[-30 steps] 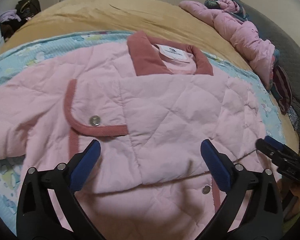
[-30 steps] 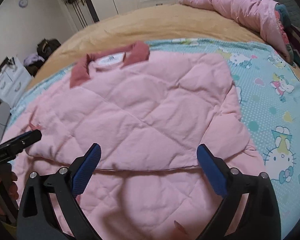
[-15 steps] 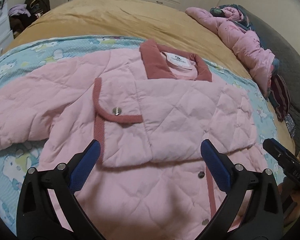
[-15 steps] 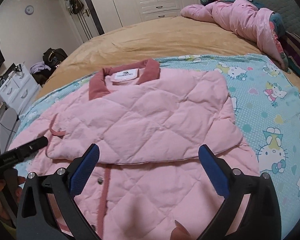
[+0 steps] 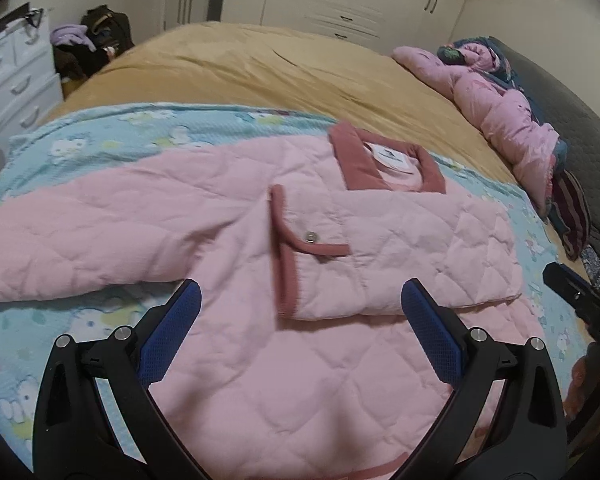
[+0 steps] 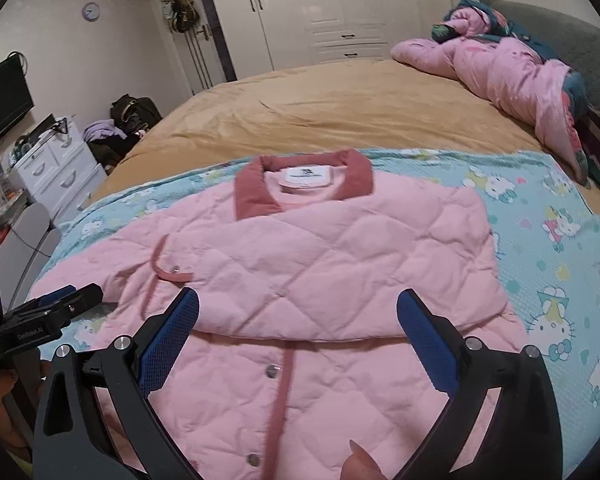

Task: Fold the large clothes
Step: 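Move the left tool toward the other outstretched sleeve, then lower the left tool to the sleeve cuff and close on it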

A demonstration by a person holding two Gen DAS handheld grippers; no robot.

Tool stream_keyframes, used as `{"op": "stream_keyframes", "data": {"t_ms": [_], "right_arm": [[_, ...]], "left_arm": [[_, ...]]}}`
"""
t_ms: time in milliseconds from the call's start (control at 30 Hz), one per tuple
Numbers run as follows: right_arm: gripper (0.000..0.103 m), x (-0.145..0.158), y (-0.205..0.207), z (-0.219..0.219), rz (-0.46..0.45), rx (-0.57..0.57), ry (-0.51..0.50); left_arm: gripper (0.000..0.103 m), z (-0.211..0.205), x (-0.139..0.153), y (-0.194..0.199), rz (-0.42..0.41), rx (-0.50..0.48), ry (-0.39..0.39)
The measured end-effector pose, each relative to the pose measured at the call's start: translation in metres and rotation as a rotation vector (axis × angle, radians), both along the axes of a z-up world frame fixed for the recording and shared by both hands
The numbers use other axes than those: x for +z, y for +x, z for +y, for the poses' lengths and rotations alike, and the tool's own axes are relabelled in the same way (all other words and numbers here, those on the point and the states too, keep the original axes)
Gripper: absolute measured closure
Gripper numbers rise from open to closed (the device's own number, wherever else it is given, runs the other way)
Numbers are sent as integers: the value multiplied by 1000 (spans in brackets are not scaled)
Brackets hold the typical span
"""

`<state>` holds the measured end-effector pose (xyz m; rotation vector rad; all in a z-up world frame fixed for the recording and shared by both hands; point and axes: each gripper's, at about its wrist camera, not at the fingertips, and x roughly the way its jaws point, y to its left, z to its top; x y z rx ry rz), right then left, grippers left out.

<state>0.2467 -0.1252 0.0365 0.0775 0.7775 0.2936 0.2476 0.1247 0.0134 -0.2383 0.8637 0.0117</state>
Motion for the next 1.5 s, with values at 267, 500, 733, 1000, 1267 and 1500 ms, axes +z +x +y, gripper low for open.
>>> {"op": "stream_keyframes", "data": {"t_ms": [267, 500, 733, 1000, 1267, 1500], "right_arm": [[4, 17, -8, 42, -36, 52, 13], [4, 22, -10, 81, -44, 101, 7], [4, 13, -11, 119, -27, 155, -4], [4, 10, -13, 166, -20, 233, -6], [4, 1, -18, 207, -6, 317, -31], [4, -11, -21, 233, 16, 370, -52]], "left_arm": [[9, 46, 8, -27, -31, 90, 32], [9, 86, 4, -46, -31, 184, 46], [9, 127, -2, -64, -25, 266, 33], [9, 171, -15, -80, -3, 379, 20], [9, 208, -31, -91, 10, 488, -15], [9, 230, -46, -96, 23, 547, -60]]}}
